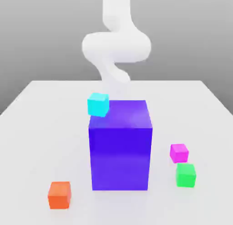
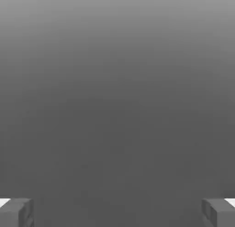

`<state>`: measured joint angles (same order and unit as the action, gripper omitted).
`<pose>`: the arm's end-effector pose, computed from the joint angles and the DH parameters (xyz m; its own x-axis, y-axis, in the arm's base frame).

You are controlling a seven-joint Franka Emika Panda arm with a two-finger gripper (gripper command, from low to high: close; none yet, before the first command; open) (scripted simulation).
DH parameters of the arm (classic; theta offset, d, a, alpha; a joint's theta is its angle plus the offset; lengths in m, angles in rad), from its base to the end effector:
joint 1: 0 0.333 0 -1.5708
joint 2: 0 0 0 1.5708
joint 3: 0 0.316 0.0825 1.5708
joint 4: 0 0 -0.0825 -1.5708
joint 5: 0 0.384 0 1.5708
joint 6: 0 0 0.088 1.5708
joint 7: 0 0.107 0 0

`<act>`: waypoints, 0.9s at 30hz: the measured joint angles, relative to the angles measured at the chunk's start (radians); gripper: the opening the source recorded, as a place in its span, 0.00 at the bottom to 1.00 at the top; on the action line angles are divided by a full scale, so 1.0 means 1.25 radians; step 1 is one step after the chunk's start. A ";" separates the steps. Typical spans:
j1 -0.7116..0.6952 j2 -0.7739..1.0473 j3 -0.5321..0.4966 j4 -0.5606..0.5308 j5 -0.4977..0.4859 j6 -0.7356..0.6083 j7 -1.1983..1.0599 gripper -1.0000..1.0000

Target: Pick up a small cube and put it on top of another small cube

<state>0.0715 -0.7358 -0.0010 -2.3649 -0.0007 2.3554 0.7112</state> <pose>0.3732 0.0262 0.6610 0.6112 -0.6110 0.5031 -0.4332 -0.7902 -0.4335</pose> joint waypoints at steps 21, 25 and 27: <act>0.461 0.573 0.081 -0.474 0.007 0.473 -0.707 0.50; 0.498 0.689 0.036 -0.459 -0.045 0.567 -0.679 0.50; 0.523 0.747 0.011 -0.449 -0.050 0.615 -0.675 0.50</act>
<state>0.7248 0.1981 0.0123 -2.9256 -0.0629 3.1239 -0.1322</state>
